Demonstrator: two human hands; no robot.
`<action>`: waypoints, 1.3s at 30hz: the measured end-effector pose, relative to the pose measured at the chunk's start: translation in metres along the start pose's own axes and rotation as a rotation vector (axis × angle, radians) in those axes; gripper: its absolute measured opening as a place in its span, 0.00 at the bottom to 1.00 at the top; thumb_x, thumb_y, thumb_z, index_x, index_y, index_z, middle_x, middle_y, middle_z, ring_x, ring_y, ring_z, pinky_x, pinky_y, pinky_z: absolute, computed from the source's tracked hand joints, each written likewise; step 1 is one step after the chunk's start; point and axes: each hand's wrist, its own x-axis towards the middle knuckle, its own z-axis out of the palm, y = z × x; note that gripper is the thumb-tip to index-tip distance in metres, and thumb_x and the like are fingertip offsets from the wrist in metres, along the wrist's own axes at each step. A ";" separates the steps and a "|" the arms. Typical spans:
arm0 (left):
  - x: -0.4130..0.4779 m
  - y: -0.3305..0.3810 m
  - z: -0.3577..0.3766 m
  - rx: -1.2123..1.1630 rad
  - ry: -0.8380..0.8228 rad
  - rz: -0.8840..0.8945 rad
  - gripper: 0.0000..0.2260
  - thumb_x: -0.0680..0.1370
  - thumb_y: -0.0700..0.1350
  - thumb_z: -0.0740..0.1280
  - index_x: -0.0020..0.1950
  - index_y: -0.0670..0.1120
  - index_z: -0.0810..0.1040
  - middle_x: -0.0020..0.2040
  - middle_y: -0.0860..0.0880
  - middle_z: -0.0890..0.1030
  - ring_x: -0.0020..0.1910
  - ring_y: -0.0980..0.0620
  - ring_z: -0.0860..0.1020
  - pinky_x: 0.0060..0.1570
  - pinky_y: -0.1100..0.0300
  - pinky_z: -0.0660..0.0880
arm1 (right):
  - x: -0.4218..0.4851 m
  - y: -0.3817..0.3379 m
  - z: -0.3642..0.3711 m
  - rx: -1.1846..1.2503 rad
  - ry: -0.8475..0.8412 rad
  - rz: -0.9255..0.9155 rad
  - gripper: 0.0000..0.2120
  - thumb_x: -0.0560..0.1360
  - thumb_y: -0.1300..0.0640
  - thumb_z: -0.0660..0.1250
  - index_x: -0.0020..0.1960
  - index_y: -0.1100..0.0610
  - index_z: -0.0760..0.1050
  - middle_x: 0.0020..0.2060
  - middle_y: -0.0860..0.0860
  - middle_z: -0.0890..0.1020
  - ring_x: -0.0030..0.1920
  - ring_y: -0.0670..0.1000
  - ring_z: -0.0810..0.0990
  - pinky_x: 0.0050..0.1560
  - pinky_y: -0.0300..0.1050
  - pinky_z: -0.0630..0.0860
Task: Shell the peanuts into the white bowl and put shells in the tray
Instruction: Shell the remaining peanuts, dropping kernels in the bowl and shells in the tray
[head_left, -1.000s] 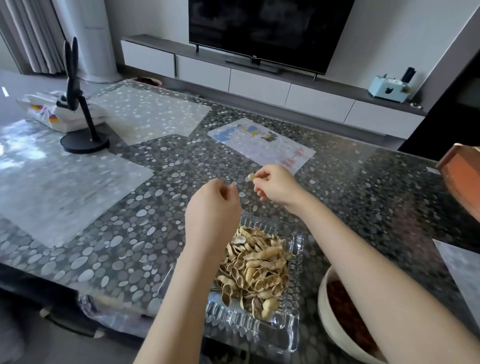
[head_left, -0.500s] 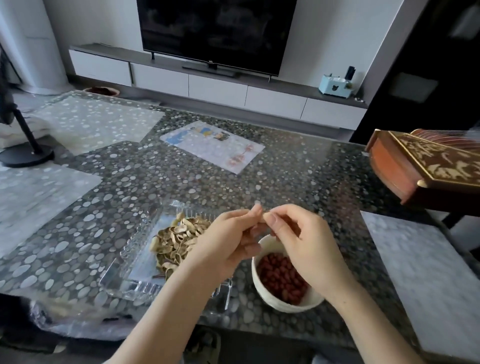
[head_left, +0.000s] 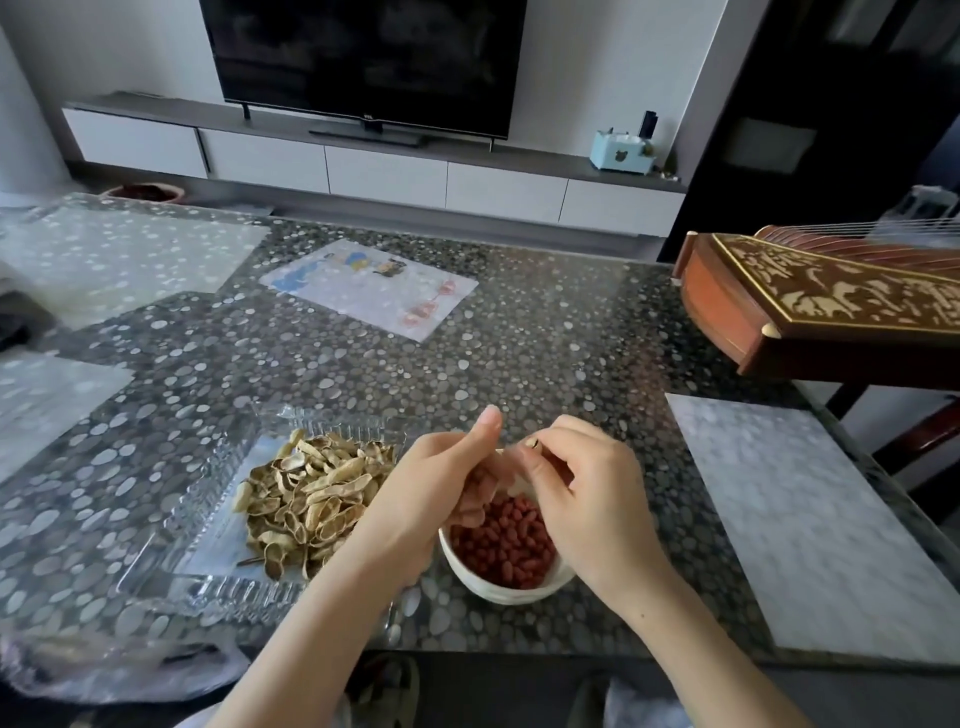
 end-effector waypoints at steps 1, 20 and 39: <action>0.000 0.000 -0.001 0.020 -0.008 0.010 0.23 0.71 0.62 0.62 0.33 0.41 0.78 0.27 0.50 0.69 0.27 0.54 0.64 0.31 0.62 0.62 | 0.000 0.000 0.001 -0.029 -0.014 -0.005 0.16 0.76 0.52 0.63 0.34 0.60 0.77 0.30 0.48 0.75 0.32 0.47 0.74 0.32 0.45 0.71; -0.002 0.000 -0.004 0.133 -0.072 0.106 0.18 0.81 0.46 0.59 0.30 0.48 0.70 0.28 0.53 0.66 0.27 0.58 0.63 0.31 0.64 0.60 | -0.004 -0.005 -0.010 0.111 -0.353 0.107 0.16 0.78 0.43 0.54 0.35 0.50 0.66 0.28 0.43 0.70 0.29 0.44 0.70 0.30 0.37 0.65; -0.007 -0.011 0.025 0.299 0.074 0.344 0.18 0.80 0.53 0.53 0.40 0.42 0.71 0.31 0.54 0.69 0.33 0.55 0.66 0.37 0.54 0.66 | -0.010 -0.024 0.005 0.460 0.049 0.457 0.22 0.82 0.58 0.54 0.29 0.54 0.63 0.20 0.42 0.68 0.24 0.41 0.65 0.27 0.31 0.63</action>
